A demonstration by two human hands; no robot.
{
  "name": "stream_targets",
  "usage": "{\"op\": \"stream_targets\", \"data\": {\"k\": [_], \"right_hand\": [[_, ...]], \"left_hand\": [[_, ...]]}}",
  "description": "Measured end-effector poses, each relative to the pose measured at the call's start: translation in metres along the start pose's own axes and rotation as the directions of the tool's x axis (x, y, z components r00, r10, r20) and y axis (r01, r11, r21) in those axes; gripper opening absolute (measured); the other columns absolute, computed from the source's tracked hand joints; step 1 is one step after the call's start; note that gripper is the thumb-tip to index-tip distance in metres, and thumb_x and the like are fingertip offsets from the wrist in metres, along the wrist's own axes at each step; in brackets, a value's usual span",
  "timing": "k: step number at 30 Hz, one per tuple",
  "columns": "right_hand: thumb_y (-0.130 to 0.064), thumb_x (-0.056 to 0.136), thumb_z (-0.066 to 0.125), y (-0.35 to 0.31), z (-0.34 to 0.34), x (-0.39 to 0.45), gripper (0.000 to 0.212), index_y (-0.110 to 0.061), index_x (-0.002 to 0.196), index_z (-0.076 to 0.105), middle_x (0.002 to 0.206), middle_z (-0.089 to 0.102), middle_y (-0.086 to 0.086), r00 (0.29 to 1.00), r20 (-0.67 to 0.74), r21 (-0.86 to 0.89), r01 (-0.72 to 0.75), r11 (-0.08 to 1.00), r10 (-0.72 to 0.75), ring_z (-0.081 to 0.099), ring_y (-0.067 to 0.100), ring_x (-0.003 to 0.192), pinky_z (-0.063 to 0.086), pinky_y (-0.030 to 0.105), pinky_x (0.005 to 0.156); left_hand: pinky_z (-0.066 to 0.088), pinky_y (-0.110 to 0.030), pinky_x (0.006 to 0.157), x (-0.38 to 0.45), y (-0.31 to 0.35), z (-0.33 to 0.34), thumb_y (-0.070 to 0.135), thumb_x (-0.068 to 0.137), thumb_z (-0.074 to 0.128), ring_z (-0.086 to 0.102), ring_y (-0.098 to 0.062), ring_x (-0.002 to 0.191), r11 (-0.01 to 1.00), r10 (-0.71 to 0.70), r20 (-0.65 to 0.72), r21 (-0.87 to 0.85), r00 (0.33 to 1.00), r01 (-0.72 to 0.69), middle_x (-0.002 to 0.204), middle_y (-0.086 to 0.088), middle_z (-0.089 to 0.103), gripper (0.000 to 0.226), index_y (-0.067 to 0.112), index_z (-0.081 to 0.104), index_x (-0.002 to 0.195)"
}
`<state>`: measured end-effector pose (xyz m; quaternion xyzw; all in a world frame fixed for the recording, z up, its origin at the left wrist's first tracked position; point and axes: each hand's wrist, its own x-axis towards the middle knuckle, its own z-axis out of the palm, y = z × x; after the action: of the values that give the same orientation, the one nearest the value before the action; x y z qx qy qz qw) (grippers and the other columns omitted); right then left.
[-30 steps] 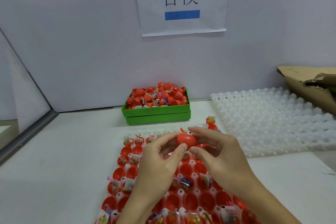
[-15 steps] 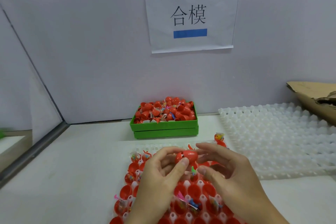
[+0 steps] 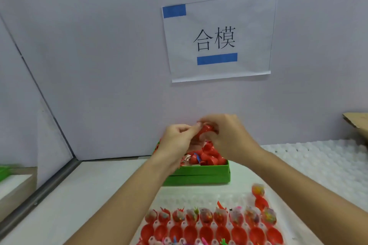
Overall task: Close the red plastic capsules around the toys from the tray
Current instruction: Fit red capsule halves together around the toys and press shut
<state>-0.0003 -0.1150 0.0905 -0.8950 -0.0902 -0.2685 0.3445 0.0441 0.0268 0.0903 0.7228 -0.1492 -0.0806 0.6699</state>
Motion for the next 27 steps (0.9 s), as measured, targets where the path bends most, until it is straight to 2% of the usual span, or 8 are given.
{"op": "stream_targets", "data": {"k": [4,9,14,16,18,20,23,27], "right_hand": [[-0.032,0.09,0.071,0.017,0.013,0.052,0.028,-0.005,0.095,0.067,0.092,0.066,0.01,0.973,0.12,-0.249,-0.161,0.955,0.195,0.065,0.028,0.077,0.056,0.038,0.07],[-0.031,0.096,0.062,0.029,0.042,0.088,0.048,-0.009,0.062,0.037,0.066,0.04,0.005,0.931,0.234,-0.367,-0.182,0.912,0.28,0.04,0.02,0.049,0.033,0.027,0.045],[-0.03,0.099,0.054,0.049,0.043,0.08,0.042,0.004,0.075,0.061,0.077,0.065,0.017,0.953,0.161,-0.257,-0.212,0.943,0.258,0.059,0.034,0.069,0.052,0.036,0.066],[-0.029,0.099,0.054,0.06,0.036,0.066,0.042,0.005,0.077,0.067,0.068,0.066,0.018,0.963,0.095,-0.221,-0.226,0.949,0.252,0.059,0.033,0.063,0.053,0.037,0.063],[-0.024,0.099,0.053,0.071,0.026,0.047,0.041,0.0,0.067,0.061,0.056,0.056,0.013,0.964,0.055,-0.233,-0.241,0.942,0.26,0.046,0.026,0.053,0.042,0.032,0.053],[-0.02,0.1,0.051,0.08,0.014,0.025,0.036,-0.009,0.067,0.061,0.059,0.058,0.005,0.956,0.037,-0.224,-0.275,0.935,0.291,0.049,0.023,0.058,0.036,0.025,0.051],[-0.018,0.1,0.051,0.085,-0.007,-0.011,0.022,-0.019,0.101,0.073,0.087,0.066,-0.008,0.932,0.096,-0.209,-0.324,0.923,0.35,0.057,0.01,0.077,0.039,0.021,0.064],[-0.017,0.097,0.056,0.086,-0.023,-0.064,0.022,-0.029,0.104,0.073,0.091,0.066,-0.022,0.92,0.154,-0.169,-0.336,0.927,0.362,0.061,-0.006,0.078,0.042,0.006,0.062]], "left_hand": [[0.06,-0.03,0.064,0.054,0.0,-0.008,0.038,0.088,0.071,0.067,-0.017,0.054,0.922,0.002,-0.24,0.376,0.971,0.092,0.066,-0.012,0.073,0.039,0.001,0.072,0.076],[0.046,-0.028,0.052,0.101,-0.011,-0.008,0.048,0.088,0.067,0.067,-0.024,0.066,0.664,0.092,-0.335,0.722,0.938,0.194,0.074,-0.01,0.069,0.046,0.002,0.067,0.081],[0.042,-0.03,0.059,0.12,-0.032,-0.022,0.043,0.092,0.06,0.062,-0.027,0.074,0.65,0.053,-0.358,0.721,0.932,0.24,0.073,-0.006,0.061,0.042,0.002,0.065,0.085],[0.043,-0.032,0.072,0.117,-0.043,-0.03,0.038,0.096,0.054,0.064,-0.029,0.089,0.612,0.063,-0.333,0.758,0.941,0.227,0.071,-0.006,0.061,0.04,0.005,0.063,0.075],[0.04,-0.037,0.093,0.108,-0.054,-0.036,0.035,0.099,0.048,0.052,-0.031,0.119,0.575,0.137,-0.318,0.797,0.938,0.186,0.102,-0.01,0.068,0.036,0.007,0.069,0.091],[0.038,-0.039,0.1,0.092,-0.06,-0.036,0.029,0.099,0.048,0.039,-0.031,0.127,0.583,0.231,-0.319,0.802,0.919,0.132,0.125,-0.012,0.059,0.033,0.009,0.064,0.12],[0.038,-0.039,0.101,0.059,-0.06,-0.031,0.02,0.093,0.051,0.039,-0.029,0.124,0.615,0.304,-0.29,0.787,0.908,0.046,0.124,-0.011,0.054,0.041,0.011,0.051,0.133],[0.052,-0.031,0.081,-0.003,-0.054,-0.025,0.013,0.091,0.059,0.065,-0.017,0.093,0.747,0.285,-0.198,0.659,0.938,-0.088,0.093,0.005,0.069,0.015,0.021,0.067,0.1]]}}
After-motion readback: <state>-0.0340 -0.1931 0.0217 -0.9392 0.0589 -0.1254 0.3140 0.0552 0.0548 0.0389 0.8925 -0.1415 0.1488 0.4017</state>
